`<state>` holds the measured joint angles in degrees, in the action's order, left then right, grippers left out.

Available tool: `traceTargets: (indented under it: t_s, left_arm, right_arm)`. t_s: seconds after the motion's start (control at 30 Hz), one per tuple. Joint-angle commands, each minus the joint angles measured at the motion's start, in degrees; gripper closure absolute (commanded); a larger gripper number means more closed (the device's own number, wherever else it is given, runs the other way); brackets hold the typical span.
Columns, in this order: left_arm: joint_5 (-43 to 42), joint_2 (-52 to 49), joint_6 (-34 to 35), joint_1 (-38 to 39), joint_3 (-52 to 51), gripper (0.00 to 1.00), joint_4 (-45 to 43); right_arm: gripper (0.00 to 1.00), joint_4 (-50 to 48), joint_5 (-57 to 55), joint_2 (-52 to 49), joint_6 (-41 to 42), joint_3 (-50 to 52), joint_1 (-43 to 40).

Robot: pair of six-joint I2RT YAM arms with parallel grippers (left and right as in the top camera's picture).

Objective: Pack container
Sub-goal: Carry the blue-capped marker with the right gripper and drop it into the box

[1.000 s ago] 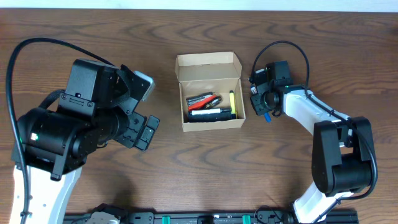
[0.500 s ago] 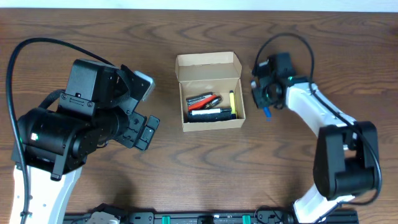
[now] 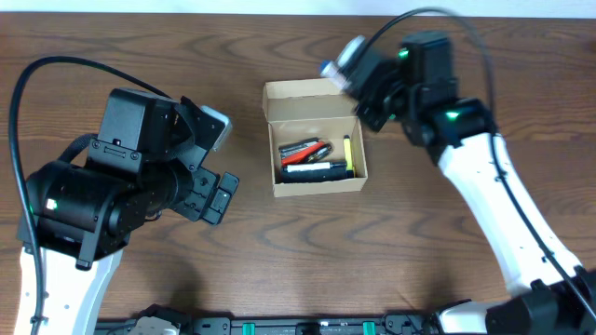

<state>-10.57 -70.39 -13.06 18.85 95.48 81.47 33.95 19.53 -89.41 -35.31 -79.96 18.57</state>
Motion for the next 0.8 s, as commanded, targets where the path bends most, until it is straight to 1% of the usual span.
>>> traceTargets:
  t_s: [0.0,0.1,0.23,0.43,0.53,0.57,0.6,0.63,0.7,0.73,0.77]
  left_arm:
    - [-0.42,0.02,0.68,-0.09,-0.13,0.05,0.20]
    - [-0.44,0.02,0.68,-0.09,-0.13,0.05,0.20]
    - [-0.44,0.02,0.68,-0.09,-0.13,0.05,0.20]
    - [-0.42,0.02,0.68,-0.09,-0.13,0.05,0.20]
    - [-0.42,0.02,0.66,-0.09,-0.13,0.05,0.20]
    - [-0.44,0.02,0.68,-0.09,-0.13,0.05,0.20]
    - [-0.42,0.02,0.68,-0.09,-0.13,0.05,0.20]
    - [-0.44,0.02,0.68,-0.09,-0.13,0.05,0.20]
    - [-0.42,0.02,0.68,-0.09,-0.13,0.05,0.20]
    - [-0.42,0.02,0.66,-0.09,-0.13,0.05,0.20]
    - [0.28,0.02,0.17,-0.09,-0.13,0.05,0.13]
  right_arm:
    - [0.99,2.64,6.64,-3.56,-19.26,0.50,3.17]
    - [0.99,5.66,6.62,-6.38,-25.38,0.48,5.22]
    - [0.98,8.39,5.49,-10.32,-28.74,0.50,7.32]
    - [0.99,10.34,-0.50,-14.93,-29.75,0.50,9.01]
    - [0.99,10.43,-1.33,-15.74,-29.77,0.50,9.44]
    - [0.97,10.40,-1.33,-15.74,-29.77,0.48,9.51]
    - [0.90,10.29,-1.33,-15.72,-29.70,0.48,9.51]
    - [0.78,10.21,-1.33,-15.72,-29.42,0.48,9.53]
    - [0.64,10.29,-1.36,-15.72,-28.96,0.48,9.55]
    - [0.53,10.23,-1.36,-15.69,-27.50,0.46,9.55]
    - [0.29,10.21,-1.36,-15.50,-26.14,0.46,9.55]
